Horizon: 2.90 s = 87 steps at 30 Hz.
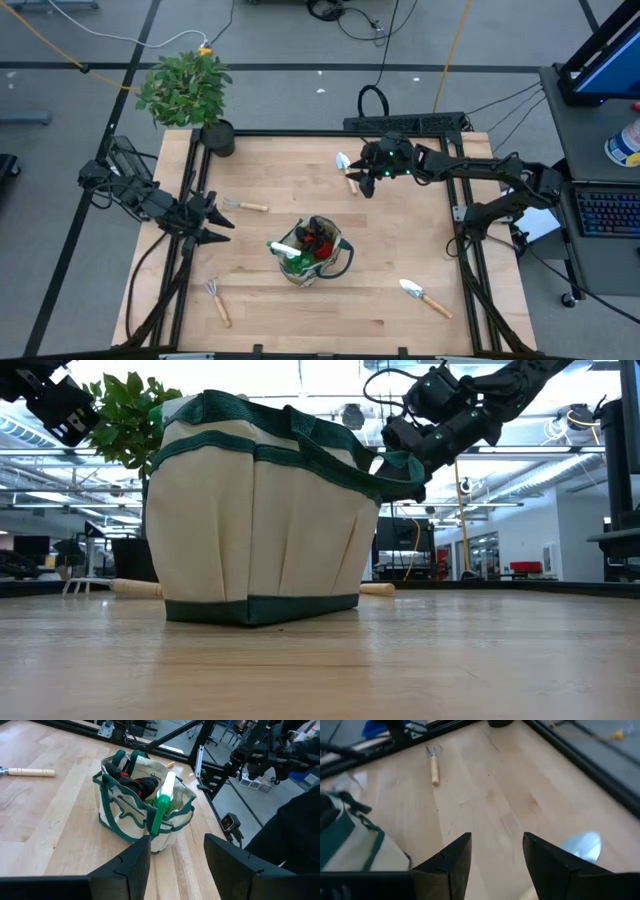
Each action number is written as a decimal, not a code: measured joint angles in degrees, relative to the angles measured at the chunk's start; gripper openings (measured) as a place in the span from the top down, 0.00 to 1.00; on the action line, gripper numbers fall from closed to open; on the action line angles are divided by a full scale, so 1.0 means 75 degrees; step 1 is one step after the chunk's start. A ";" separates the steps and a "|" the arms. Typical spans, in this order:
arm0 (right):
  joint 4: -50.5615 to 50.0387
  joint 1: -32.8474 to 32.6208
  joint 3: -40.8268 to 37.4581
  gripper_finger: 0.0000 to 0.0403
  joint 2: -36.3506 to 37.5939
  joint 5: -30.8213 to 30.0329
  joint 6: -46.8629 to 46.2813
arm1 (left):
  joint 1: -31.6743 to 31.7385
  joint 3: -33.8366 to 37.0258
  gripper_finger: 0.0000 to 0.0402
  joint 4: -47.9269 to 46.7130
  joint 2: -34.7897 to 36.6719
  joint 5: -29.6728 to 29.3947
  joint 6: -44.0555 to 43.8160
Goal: Pick & Place Garden tools in Gardening bag
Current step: Put the top trowel into the gardening bag
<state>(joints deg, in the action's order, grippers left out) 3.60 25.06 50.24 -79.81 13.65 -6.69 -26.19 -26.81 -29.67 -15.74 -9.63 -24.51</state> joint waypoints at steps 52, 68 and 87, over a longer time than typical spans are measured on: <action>-0.3664 0.0485 0.2209 0.58 -0.1622 -0.1820 1.1823 | 0.0002 0.0000 0.53 0.0399 -0.0001 -0.0392 0.0006; -0.3671 -0.0058 0.2203 0.58 -0.2459 -0.2898 1.1598 | -0.0001 0.0000 0.53 0.0801 0.0002 -0.0402 0.0035; -0.2995 0.0414 0.2209 0.56 -0.2174 -0.0738 0.2562 | 0.0000 0.0000 0.53 0.0796 0.0002 -0.0399 0.0032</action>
<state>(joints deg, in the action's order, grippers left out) -18.86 28.16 66.81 -96.12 8.12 12.53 -26.19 -26.81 -23.70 -15.73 -12.62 -24.27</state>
